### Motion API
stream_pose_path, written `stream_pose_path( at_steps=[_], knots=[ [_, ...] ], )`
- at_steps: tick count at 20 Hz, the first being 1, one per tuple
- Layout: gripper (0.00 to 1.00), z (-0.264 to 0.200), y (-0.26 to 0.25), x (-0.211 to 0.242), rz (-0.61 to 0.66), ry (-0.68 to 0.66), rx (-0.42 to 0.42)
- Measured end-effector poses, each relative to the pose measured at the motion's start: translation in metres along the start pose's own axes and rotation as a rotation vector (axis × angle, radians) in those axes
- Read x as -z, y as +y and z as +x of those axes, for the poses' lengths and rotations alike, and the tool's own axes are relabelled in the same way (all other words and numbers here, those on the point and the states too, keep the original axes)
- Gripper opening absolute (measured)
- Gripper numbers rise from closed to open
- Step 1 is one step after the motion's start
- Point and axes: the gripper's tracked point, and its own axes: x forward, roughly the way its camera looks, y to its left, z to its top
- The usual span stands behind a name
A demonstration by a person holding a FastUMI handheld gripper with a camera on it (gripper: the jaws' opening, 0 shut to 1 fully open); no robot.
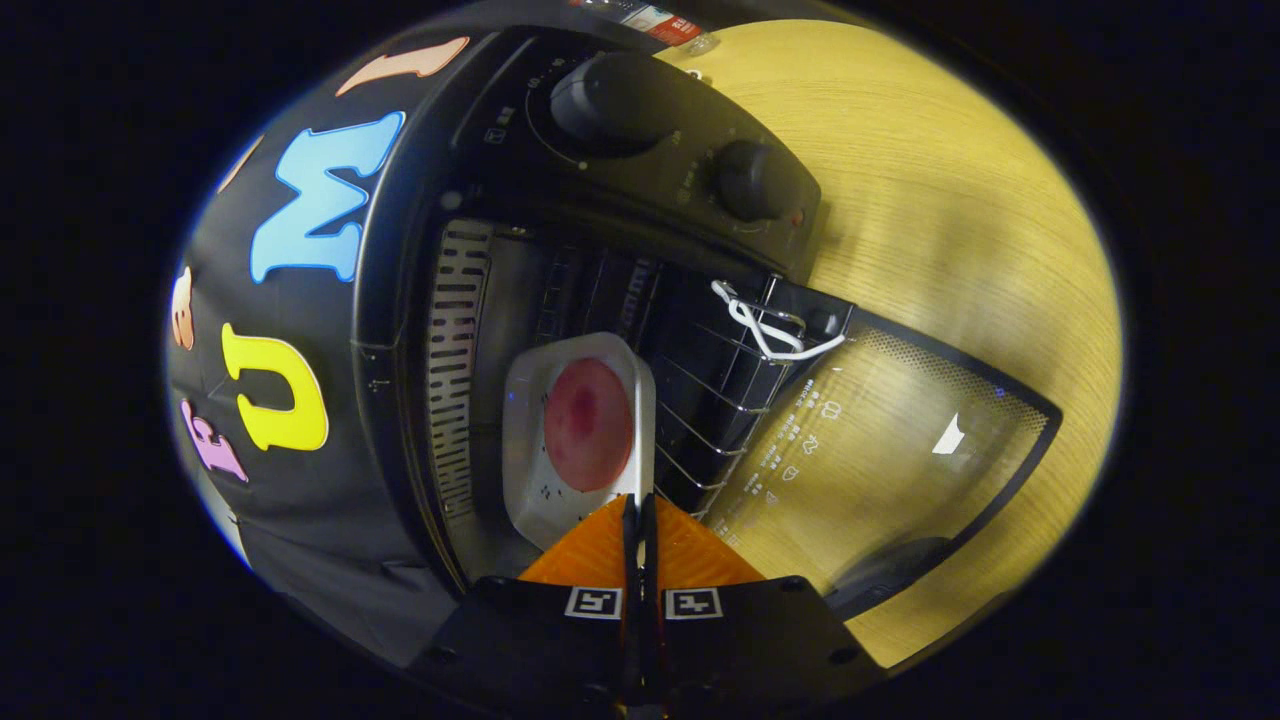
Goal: Open the toaster oven, put the food inside, and close the toaster oven door.
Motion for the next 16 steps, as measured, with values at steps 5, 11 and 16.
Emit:
stream_pose_path(
  at_steps=[5, 11, 16],
  knots=[
    [0.02, 0.019, 0.014, -0.011, 0.046, -0.075, -0.039],
    [0.06, 0.025, 0.015, -0.009, 0.036, -0.111, -0.050],
    [0.10, 0.016, 0.016, -0.006, 0.029, -0.098, -0.048]
  ],
)
